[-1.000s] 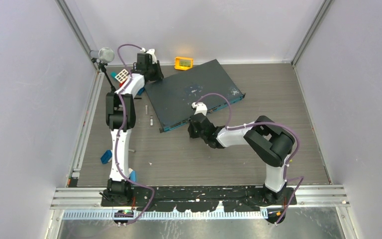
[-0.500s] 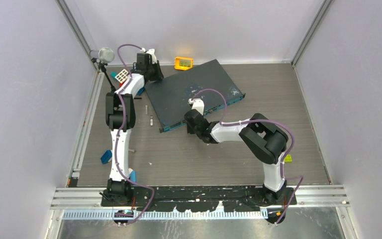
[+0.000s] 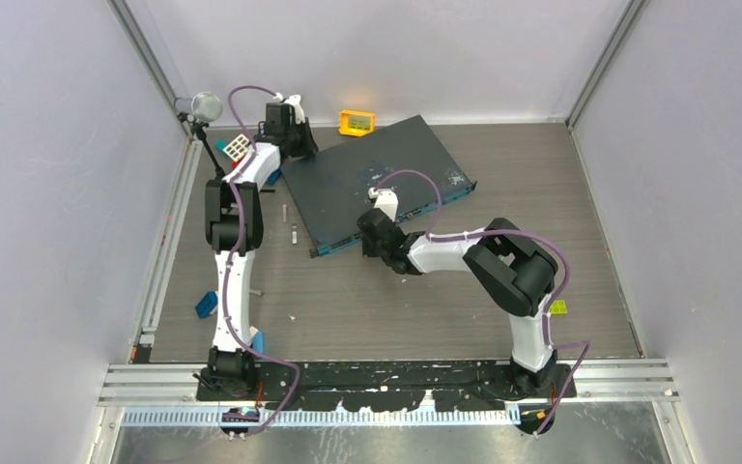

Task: Insert the plug into the switch port
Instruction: Insert the plug into the switch port, then move the switch port to the center of the board.

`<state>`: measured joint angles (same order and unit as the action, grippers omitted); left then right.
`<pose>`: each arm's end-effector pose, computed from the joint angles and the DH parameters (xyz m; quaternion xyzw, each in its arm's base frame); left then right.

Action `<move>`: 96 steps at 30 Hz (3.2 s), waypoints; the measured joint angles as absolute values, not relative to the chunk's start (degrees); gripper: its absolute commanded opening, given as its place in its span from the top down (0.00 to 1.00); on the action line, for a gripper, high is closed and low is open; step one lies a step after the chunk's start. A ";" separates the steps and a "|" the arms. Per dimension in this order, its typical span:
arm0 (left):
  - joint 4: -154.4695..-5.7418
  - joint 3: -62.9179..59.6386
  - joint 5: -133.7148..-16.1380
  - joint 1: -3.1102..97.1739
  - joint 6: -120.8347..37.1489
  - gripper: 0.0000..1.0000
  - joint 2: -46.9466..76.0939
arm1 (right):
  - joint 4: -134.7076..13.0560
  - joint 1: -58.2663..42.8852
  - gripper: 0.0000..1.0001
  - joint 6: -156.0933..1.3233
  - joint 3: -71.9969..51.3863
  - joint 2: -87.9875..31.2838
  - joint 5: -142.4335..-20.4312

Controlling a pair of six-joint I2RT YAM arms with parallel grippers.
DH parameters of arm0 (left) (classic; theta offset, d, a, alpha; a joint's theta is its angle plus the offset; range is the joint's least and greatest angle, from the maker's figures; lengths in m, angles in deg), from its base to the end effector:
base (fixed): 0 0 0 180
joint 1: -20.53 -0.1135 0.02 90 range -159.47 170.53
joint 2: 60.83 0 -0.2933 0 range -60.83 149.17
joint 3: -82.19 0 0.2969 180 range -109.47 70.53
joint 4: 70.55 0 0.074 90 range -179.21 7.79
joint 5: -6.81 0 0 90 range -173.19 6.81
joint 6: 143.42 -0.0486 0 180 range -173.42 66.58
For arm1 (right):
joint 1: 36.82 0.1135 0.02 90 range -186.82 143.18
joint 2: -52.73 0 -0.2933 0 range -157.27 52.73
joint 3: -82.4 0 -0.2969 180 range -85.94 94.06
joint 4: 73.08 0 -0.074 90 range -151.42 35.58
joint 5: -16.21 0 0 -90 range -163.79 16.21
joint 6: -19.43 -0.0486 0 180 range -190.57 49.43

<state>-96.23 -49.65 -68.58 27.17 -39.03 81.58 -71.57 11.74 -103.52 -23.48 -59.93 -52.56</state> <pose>0.6362 -0.0864 0.1664 -0.0024 0.8866 -0.1933 0.4201 0.3154 0.3306 0.1224 -0.0439 0.8933 0.1444 0.4234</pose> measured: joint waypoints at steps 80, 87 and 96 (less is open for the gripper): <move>-122.96 -75.05 -75.90 30.58 -44.36 0.81 89.66 | -64.38 7.67 0.84 -103.17 -47.24 -16.33 -45.28; -126.11 -78.17 -77.49 29.70 -39.49 0.69 91.11 | -63.86 7.56 0.83 -103.19 -47.72 -15.85 -46.04; -128.23 -79.94 -78.06 28.72 -33.85 0.58 92.29 | -63.44 7.37 0.83 -103.17 -48.09 -15.13 -46.98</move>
